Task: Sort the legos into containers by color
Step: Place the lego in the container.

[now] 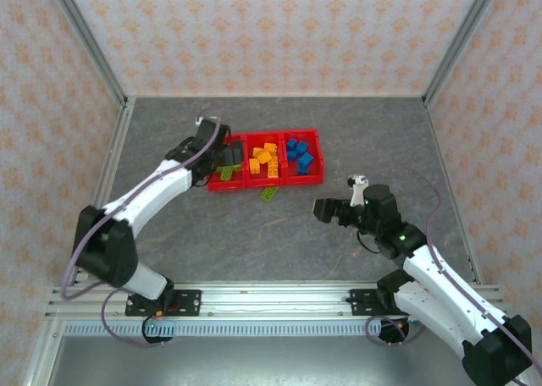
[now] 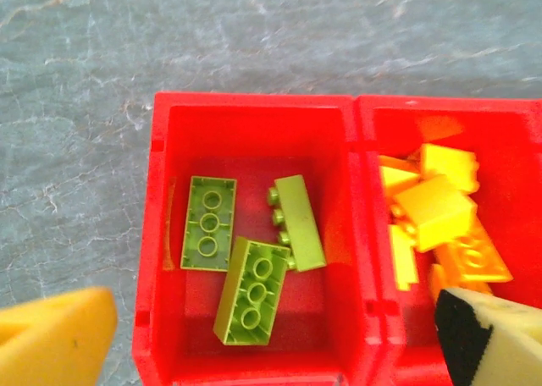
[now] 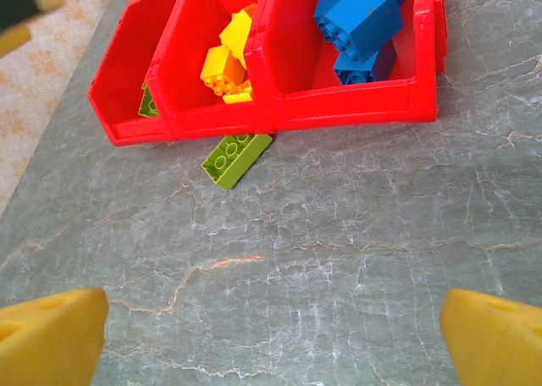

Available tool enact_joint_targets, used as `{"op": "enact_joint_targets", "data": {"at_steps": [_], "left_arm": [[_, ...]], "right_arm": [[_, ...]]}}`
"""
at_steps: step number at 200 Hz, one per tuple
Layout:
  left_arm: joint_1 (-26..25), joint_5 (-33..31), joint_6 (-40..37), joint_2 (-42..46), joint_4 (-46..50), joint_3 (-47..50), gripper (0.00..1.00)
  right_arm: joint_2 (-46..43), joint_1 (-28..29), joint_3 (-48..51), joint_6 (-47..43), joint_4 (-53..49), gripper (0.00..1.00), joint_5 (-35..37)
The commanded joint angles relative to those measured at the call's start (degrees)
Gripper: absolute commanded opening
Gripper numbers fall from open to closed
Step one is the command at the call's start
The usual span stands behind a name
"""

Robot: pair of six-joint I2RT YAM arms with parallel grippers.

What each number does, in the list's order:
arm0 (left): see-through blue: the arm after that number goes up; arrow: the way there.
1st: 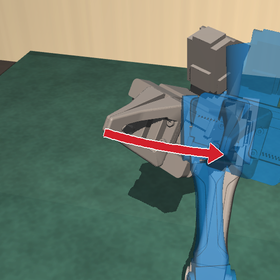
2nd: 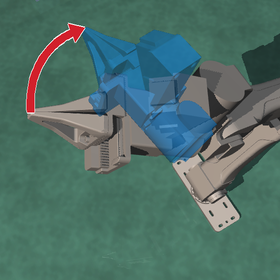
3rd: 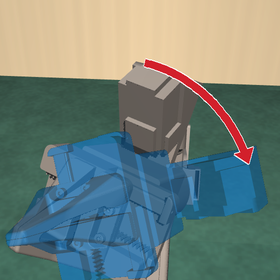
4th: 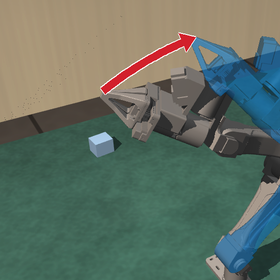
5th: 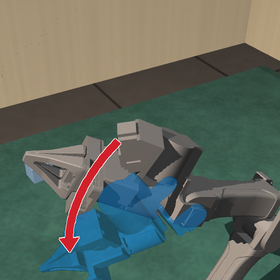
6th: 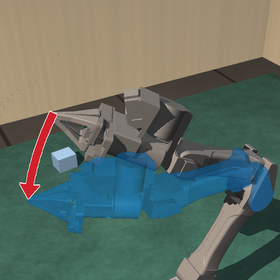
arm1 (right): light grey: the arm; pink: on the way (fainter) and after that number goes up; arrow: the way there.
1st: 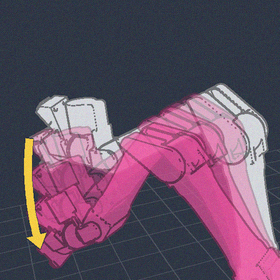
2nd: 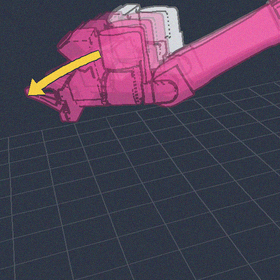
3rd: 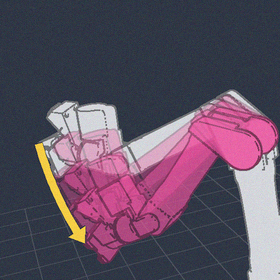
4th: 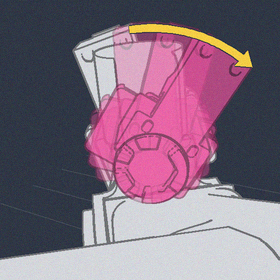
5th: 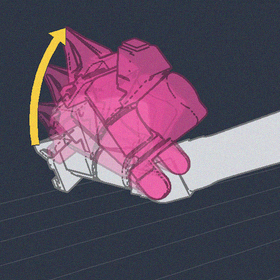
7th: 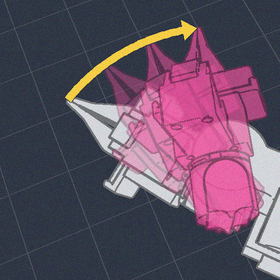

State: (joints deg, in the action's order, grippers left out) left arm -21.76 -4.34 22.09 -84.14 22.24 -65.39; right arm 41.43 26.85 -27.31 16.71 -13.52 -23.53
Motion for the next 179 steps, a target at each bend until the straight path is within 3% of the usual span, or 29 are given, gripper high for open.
{"op": "enact_joint_targets", "data": {"at_steps": [1, 87, 179], "left_arm": [[-0.62, 6.42, 2.9, 4.96, -1.83, 4.36, 0.99], [-13.96, 6.58, 5.81, 12.96, -8.15, 17.09, 0.99], [-19.11, 6.26, 11.21, -0.75, -14.75, 20.4, 0.99]], "right_arm": [[0.13, 0.26, -0.11, -0.61, -0.3, 1.0, 1.52], [0.14, 0.31, -0.11, -0.63, -0.35, 1.0, 1.55], [0.04, 0.31, -0.12, -0.7, -0.14, 1.0, 0.95]]}}
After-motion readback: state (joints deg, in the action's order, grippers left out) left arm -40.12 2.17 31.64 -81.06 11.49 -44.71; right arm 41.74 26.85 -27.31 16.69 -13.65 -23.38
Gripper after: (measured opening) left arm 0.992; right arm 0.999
